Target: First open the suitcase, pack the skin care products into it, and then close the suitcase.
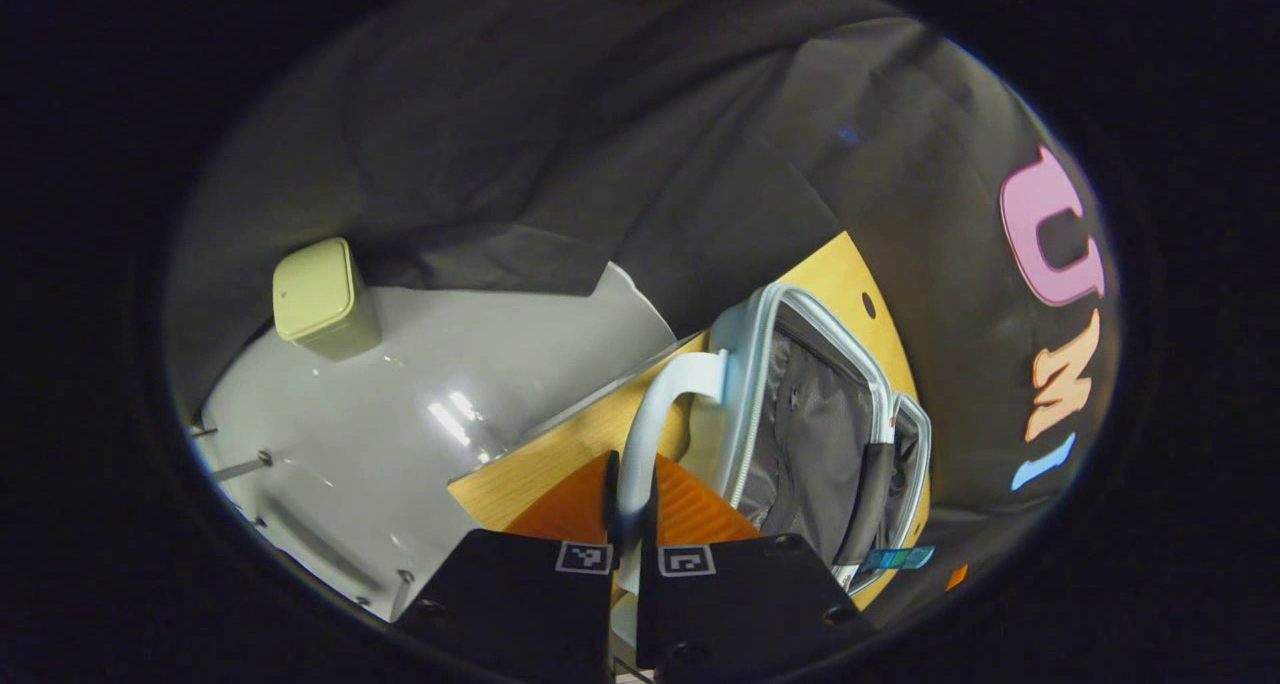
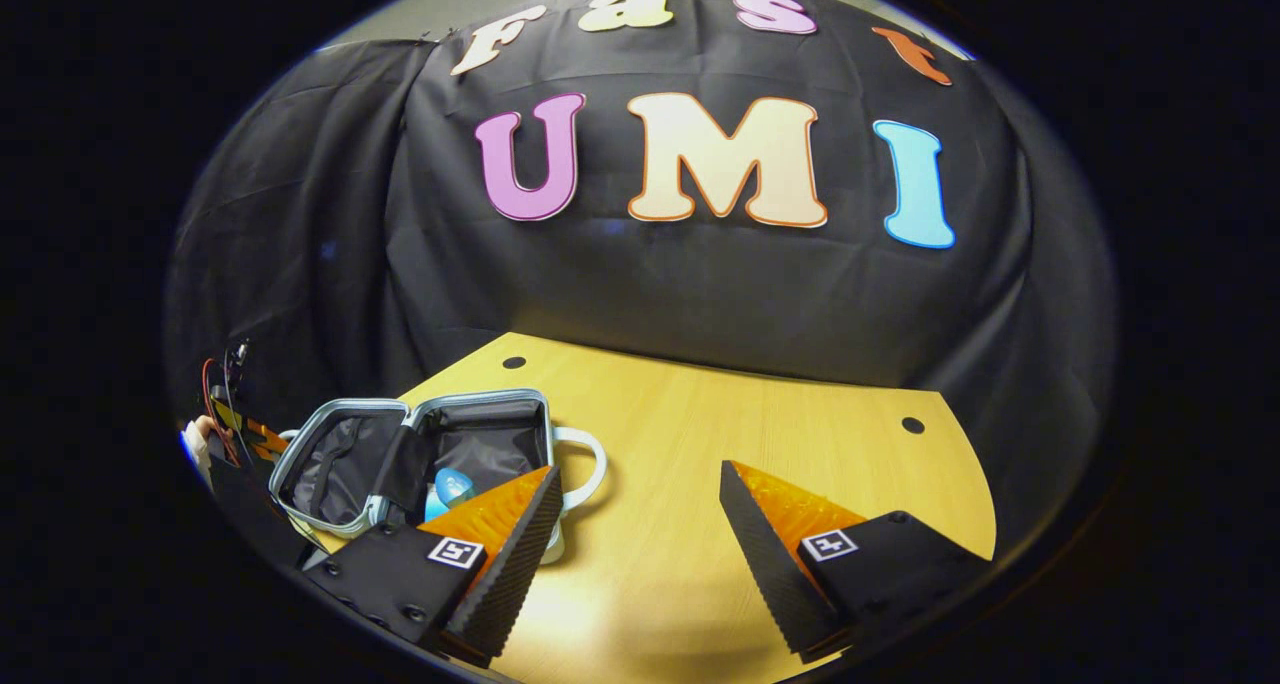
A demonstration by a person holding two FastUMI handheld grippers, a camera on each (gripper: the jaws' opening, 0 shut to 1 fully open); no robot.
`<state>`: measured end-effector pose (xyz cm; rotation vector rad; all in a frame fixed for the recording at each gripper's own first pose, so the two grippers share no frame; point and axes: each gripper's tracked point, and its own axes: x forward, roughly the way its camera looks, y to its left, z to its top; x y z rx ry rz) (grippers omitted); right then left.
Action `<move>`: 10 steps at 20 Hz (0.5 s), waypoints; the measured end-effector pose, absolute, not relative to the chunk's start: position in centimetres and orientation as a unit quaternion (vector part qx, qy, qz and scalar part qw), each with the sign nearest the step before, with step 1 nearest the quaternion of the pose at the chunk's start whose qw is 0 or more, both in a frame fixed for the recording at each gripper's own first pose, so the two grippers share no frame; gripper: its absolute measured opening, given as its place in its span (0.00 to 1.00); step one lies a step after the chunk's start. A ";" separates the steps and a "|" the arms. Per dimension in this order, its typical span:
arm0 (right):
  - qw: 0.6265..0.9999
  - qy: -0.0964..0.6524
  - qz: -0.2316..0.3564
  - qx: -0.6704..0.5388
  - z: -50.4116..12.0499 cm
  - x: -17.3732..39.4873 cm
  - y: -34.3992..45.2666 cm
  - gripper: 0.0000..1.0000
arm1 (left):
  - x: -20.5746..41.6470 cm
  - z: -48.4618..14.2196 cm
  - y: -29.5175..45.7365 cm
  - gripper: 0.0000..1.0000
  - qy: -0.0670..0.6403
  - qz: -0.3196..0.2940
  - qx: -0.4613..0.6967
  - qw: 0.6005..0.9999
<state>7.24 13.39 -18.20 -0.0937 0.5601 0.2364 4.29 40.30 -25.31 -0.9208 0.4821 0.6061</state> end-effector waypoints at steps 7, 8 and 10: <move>0.961 0.256 0.105 -0.029 -17.2 7.7 10.9 0.99 | 4.8 -15.0 36.0 0.02 0.223 0.274 -0.347 0.869; 0.962 0.252 0.105 -0.021 -17.0 7.8 10.6 0.99 | 5.0 -13.5 34.9 0.02 0.224 0.269 -0.333 0.875; 0.963 0.247 0.109 -0.006 -16.7 8.1 9.9 0.99 | 5.5 -10.4 32.2 0.02 0.226 0.258 -0.304 0.889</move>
